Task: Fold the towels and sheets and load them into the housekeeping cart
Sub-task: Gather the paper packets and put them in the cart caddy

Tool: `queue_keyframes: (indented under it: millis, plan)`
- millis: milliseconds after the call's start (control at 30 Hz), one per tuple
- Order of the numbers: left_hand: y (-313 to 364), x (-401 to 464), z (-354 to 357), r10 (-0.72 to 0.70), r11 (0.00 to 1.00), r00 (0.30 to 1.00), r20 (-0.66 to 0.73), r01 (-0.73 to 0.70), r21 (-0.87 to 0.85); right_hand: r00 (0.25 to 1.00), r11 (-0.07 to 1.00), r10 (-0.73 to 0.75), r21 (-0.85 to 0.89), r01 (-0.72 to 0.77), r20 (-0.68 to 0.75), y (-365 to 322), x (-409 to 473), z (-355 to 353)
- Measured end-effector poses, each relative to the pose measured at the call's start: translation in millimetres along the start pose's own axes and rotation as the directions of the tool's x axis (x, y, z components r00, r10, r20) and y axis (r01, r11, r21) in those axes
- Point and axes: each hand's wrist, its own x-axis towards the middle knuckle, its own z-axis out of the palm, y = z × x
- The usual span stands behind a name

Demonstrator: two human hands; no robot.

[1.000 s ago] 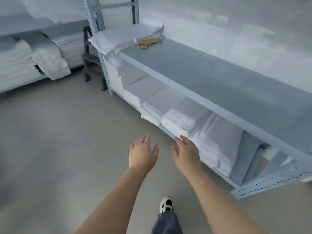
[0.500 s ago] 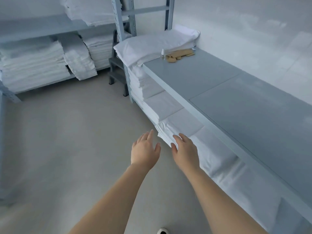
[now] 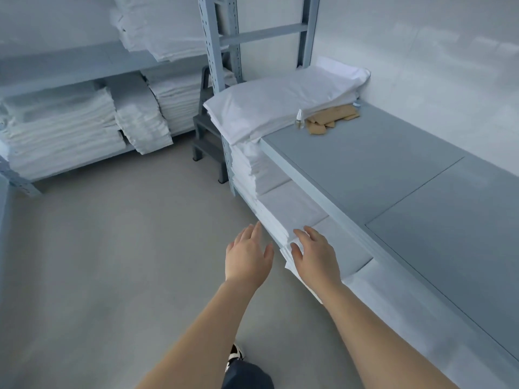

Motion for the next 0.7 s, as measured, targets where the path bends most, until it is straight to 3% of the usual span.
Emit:
queue_keyframes:
  millis: [333,700]
  plan:
    - [-30,194,-44,0.142,0.99,0.989,0.048,-0.142,0.015,0.985,0.989,0.145,0.003,-0.145,-0.091,-47,160,2]
    - [9,363,-21,0.299,0.951,0.946,0.128,-0.306,0.041,0.95,0.966,0.258,0.016,-0.26,-0.173,-10,310,5]
